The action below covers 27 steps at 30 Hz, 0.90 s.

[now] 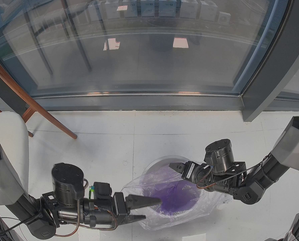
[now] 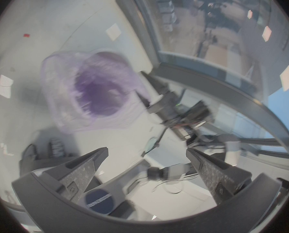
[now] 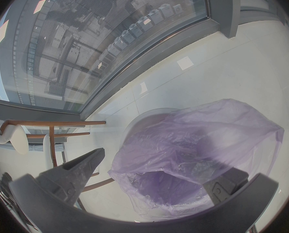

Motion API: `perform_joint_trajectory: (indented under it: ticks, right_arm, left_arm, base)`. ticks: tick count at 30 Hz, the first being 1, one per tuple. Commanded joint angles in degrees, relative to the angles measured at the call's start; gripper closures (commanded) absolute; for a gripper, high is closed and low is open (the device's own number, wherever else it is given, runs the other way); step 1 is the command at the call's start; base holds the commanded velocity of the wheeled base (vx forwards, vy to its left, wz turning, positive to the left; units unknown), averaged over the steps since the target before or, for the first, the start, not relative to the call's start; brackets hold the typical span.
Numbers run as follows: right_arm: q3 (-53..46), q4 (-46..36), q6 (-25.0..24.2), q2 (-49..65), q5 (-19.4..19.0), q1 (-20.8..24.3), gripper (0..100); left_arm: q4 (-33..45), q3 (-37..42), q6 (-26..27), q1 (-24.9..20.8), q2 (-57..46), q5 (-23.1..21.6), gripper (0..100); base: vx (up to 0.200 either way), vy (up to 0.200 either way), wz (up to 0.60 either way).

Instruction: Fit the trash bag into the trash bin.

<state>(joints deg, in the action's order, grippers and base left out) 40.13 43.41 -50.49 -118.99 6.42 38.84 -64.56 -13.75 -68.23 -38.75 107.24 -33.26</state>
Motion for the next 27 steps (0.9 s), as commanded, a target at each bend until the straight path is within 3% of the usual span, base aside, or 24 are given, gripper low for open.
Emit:
perform_joint_trajectory:
  ticks: [1,6,12,13,15,16,18,27]
  right_arm:
    - [-0.8,-0.9,0.2,0.5,0.7,-0.9,0]
    - [-1.1,-1.7,0.1,0.1,0.8,-0.4,0]
    - [-4.5,-1.4,-0.2,0.6,2.2,2.5,0]
    - [-4.5,-1.2,-0.2,0.1,2.3,2.6,100]
    - [-4.3,-1.1,-0.1,-0.5,2.4,2.5,100]
    - [-4.3,-1.1,0.0,-0.7,2.4,2.5,100]
    - [-4.3,-1.1,0.0,-1.1,2.4,2.6,100]
    - [-4.4,-1.0,0.0,-1.2,2.3,2.1,100]
  left_arm:
    - [14.3,-2.9,7.7,-4.8,5.0,9.2,0]
    - [18.7,-10.0,9.6,-5.6,8.5,15.1,0]
    - [18.5,-12.4,9.4,-8.0,9.0,15.4,0]
    - [18.4,-12.7,9.5,-8.1,9.5,15.5,0]
    - [18.7,-14.1,9.3,-8.2,10.9,16.3,0]
    - [18.9,-15.1,9.0,-8.4,11.7,17.2,100]
    - [18.9,-17.7,8.6,-8.4,14.1,19.1,100]
    - [22.4,-25.4,8.2,-8.1,16.5,20.2,100]
  base:
    - [0.0,0.0,0.0]
    - [0.0,0.0,0.0]
    - [0.0,0.0,0.0]
    - [0.0,0.0,0.0]
    - [0.0,0.0,0.0]
    - [0.0,0.0,0.0]
    - [0.0,0.0,0.0]
    - [0.0,0.0,0.0]
